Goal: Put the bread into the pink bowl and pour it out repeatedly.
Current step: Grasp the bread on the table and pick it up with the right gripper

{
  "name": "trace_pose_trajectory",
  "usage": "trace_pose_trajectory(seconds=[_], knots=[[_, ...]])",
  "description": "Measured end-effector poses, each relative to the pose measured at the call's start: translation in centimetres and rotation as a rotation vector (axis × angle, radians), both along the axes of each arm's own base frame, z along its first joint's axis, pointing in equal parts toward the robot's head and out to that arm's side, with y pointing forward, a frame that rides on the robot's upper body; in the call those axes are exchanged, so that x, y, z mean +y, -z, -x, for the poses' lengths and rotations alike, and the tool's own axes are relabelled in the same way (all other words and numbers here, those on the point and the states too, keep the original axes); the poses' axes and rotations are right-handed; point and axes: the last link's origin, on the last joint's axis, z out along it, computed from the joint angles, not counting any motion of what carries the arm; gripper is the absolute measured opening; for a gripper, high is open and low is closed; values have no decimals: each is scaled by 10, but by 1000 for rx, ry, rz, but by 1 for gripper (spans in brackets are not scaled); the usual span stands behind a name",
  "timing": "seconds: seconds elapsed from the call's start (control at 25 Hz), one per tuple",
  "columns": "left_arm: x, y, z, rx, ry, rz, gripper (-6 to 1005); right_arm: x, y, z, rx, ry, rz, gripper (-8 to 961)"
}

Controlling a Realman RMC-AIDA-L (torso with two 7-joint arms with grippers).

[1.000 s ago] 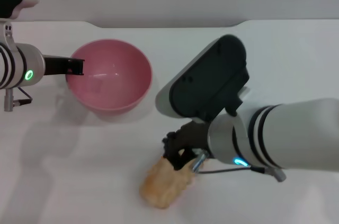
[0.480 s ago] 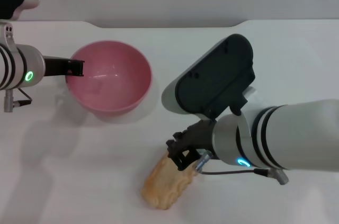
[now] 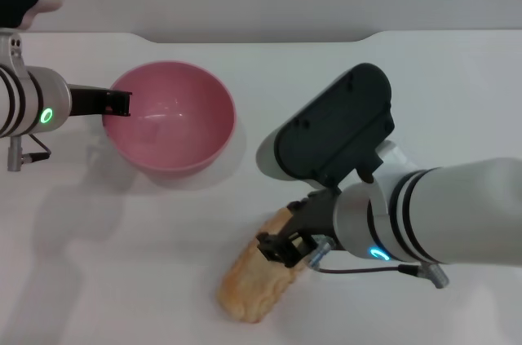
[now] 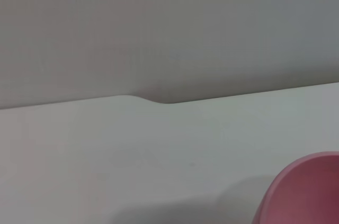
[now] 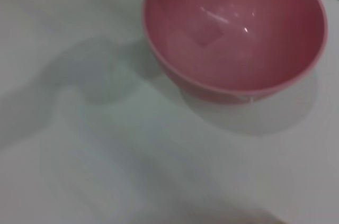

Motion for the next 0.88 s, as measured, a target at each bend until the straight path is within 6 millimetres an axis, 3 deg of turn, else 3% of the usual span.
trace_pose_trajectory(seconds=[0.36,0.88], knots=[[0,0,0,0,1,1,48,7,9,-20,-33,47,-5,702],[0,0,0,2,1,2,48,15,20,-36,-53,73,-5,679]])
